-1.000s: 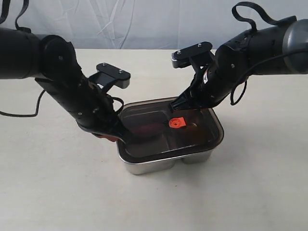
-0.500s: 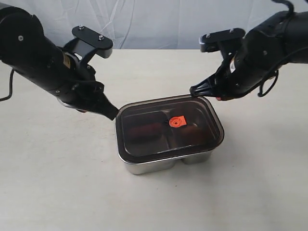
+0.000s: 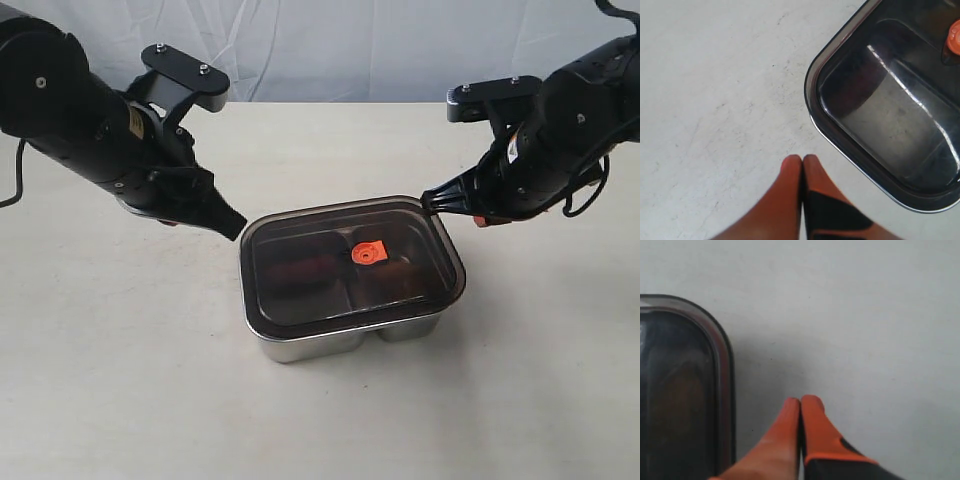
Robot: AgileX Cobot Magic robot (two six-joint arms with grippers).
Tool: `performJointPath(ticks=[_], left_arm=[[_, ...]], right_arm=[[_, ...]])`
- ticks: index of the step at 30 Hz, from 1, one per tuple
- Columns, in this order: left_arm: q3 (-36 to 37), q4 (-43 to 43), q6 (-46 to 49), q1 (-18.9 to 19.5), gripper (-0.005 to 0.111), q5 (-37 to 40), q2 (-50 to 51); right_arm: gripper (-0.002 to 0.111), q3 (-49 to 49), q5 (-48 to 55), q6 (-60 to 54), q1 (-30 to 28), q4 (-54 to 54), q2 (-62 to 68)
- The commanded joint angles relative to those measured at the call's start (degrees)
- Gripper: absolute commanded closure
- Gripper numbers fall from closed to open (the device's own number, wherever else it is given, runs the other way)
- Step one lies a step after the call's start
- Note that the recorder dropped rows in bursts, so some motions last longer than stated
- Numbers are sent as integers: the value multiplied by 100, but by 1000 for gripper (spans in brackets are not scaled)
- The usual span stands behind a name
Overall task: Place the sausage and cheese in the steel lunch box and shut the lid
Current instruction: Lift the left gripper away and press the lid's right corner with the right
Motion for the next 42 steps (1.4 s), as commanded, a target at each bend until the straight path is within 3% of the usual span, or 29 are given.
performJointPath(ticks=[1,10,16,42], left_arm=[[19,31,-46,0,107,-42,-45],[19,20,-46,0,107,-42,-45],[19,20,-46,0,107,-42,-45],[35,-315,-23,0,107,0,-45]], right_arm=[[108,27,-276,-73,-33,24,194],[108,27,-488,-222,-33,184,347],[108,27,-518,-922,115,810,347],[108,4,-610,-845,104,728,347]])
